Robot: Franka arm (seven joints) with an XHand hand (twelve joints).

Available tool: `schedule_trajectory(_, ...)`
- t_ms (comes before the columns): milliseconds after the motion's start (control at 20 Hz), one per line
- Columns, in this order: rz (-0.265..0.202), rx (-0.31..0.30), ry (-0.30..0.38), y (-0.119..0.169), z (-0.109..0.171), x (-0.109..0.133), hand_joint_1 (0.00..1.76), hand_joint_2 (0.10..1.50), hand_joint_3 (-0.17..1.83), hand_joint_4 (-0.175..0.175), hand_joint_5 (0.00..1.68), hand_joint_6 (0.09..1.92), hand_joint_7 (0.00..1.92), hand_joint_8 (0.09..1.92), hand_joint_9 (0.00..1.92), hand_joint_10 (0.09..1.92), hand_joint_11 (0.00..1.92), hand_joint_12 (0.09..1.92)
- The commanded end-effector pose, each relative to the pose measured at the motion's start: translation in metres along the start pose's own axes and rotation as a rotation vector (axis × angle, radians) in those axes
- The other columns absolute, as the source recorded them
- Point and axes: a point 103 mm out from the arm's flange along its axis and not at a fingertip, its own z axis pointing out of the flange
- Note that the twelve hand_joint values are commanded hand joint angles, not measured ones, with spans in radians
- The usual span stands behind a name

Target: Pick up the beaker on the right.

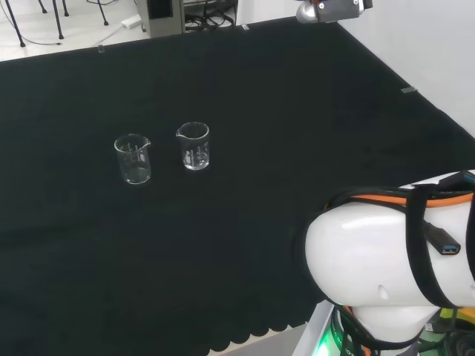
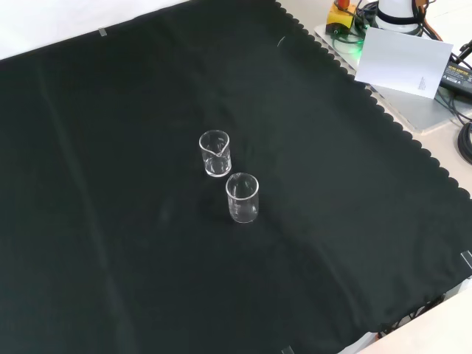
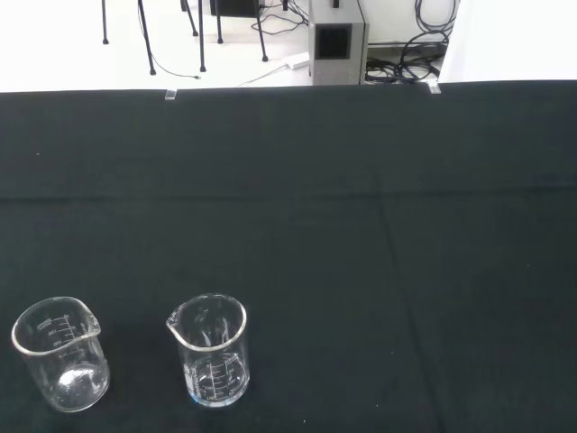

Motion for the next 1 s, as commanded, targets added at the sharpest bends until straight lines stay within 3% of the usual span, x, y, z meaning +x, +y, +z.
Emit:
schedule_trajectory(50,0.001,-0.023,0.0,-0.01,-0.015,0.003,0.3,1.09,0.53,-0.017,0.28,0.32,0.24,0.52,0.29,0.54,0.09,0.84)
schedule_trajectory(200,-0.002,-0.024,-0.005,-0.003,-0.015,-0.008,0.14,1.24,0.35,-0.001,0.28,0.11,0.16,0.44,0.16,0.55,0.01,0.73)
schedule_trajectory(400,-0.01,-0.02,-0.006,0.001,-0.01,-0.008,0.13,1.27,0.29,0.001,0.29,0.09,0.16,0.42,0.15,0.56,0.0,0.72)
schedule_trajectory(450,0.01,-0.01,0.01,0.005,-0.007,-0.013,0.14,1.27,0.28,0.001,0.3,0.09,0.17,0.42,0.15,0.56,0.0,0.72)
schedule_trajectory(700,0.008,0.004,0.04,0.016,0.012,-0.023,0.29,1.2,0.22,-0.002,0.28,0.09,0.2,0.42,0.18,0.58,0.0,0.78)
schedule_trajectory(900,0.032,0.032,0.048,0.031,0.032,-0.044,0.41,1.13,0.2,-0.004,0.29,0.09,0.22,0.44,0.21,0.6,0.0,0.86)
schedule_trajectory(1000,0.041,0.038,0.049,0.035,0.041,-0.044,0.44,1.11,0.2,-0.006,0.29,0.09,0.22,0.44,0.21,0.61,0.0,0.88)
